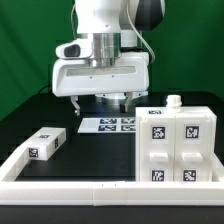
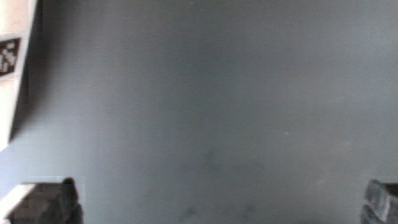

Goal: Assemble cabinet

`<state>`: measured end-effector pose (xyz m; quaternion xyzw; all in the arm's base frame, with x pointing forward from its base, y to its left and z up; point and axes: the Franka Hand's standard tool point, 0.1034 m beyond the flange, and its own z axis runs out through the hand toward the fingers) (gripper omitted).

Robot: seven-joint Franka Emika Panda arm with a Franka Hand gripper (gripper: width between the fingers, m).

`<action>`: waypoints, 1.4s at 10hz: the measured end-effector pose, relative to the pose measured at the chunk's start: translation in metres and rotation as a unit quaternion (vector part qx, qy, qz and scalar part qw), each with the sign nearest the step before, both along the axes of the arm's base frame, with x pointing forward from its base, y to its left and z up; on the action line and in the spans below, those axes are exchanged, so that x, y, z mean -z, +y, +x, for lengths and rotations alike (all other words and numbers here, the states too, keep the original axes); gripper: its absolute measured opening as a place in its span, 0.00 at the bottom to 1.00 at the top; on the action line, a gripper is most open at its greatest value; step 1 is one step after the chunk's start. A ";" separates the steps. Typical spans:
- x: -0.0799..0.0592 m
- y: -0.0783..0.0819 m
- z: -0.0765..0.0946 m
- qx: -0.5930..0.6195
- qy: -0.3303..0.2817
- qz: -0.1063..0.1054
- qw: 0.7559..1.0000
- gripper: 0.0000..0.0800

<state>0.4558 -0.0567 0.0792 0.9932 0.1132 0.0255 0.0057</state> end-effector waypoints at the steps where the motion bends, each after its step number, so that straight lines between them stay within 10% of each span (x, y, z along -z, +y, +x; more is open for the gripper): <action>1: 0.000 0.000 0.000 0.000 0.000 0.000 1.000 1.00; 4: 0.001 -0.019 -0.010 0.024 0.017 -0.001 1.000 1.00; 9: 0.025 -0.121 -0.035 0.027 0.035 -0.018 0.999 1.00; 14: 0.026 -0.126 -0.032 0.082 0.035 -0.016 0.996 1.00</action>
Offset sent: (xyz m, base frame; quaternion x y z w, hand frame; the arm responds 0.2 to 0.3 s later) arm -0.0295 -0.0516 0.0046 -0.0411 -0.0806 0.0783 0.9928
